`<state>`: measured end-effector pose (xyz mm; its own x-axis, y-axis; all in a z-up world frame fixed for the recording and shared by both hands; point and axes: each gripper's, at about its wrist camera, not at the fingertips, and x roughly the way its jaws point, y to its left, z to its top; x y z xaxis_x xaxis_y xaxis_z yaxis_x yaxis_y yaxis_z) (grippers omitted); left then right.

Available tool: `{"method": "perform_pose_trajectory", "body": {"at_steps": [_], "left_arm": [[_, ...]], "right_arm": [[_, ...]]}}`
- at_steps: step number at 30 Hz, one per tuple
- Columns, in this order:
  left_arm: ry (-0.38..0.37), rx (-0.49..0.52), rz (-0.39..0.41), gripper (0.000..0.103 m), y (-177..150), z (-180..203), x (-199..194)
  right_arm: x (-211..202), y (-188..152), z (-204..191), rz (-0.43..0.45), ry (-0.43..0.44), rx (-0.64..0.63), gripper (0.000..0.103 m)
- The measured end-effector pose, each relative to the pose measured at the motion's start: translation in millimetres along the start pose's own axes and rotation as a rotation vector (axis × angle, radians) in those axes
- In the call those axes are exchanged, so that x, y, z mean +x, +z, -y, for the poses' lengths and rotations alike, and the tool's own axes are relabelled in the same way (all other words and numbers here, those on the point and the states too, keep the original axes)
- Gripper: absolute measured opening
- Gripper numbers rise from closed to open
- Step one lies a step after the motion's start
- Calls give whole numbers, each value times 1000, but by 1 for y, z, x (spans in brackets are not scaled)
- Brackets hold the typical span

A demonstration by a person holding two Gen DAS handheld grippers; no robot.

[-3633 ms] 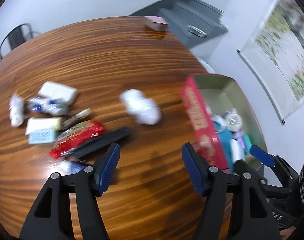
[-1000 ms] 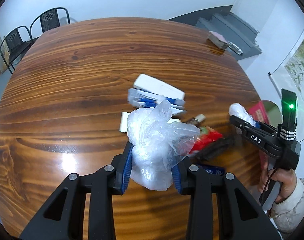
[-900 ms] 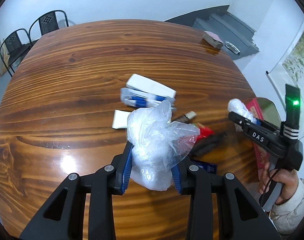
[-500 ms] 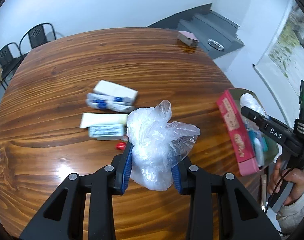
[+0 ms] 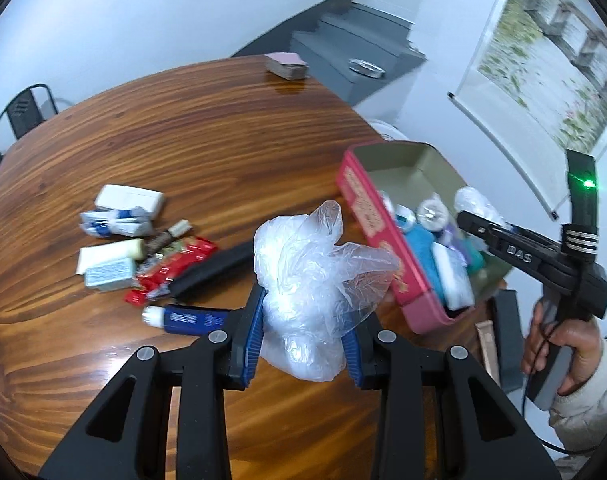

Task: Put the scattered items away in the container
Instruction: 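Lower the right gripper's cotton bag into the tin while the left carries its cotton bag toward it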

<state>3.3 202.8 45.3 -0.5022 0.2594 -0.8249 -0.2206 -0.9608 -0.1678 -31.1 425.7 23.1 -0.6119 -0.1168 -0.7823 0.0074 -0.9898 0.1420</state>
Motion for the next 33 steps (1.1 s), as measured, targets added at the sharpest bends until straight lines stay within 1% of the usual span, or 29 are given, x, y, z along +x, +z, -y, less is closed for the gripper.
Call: {"method": "perform_pose_trajectory", "body": {"at_steps": [6, 9, 15, 17, 18, 19, 21, 28, 33], "left_arm": [[8, 7, 7, 37, 0, 6, -2], [11, -2, 12, 37, 0, 6, -2], [12, -5, 3, 37, -1, 7, 2], [14, -6, 6, 37, 0, 8, 2], [13, -5, 7, 37, 0, 8, 2], [12, -6, 6, 37, 0, 9, 3], [7, -8, 0, 37, 0, 10, 6], [-20, 7, -15, 37, 5, 23, 19], [-39, 30, -17, 37, 12, 34, 25]], "right_arm": [[4, -4, 11, -11, -5, 17, 45], [6, -4, 9, -10, 1, 10, 45], [17, -8, 7, -39, 10, 0, 46], [18, -8, 9, -44, 12, 10, 49], [18, -8, 10, -45, 18, 18, 53], [17, -8, 12, -44, 25, 24, 60], [14, -8, 14, -30, 26, 26, 70], [14, -10, 19, -42, 25, 35, 71], [9, -8, 22, -35, 61, 31, 72]]}}
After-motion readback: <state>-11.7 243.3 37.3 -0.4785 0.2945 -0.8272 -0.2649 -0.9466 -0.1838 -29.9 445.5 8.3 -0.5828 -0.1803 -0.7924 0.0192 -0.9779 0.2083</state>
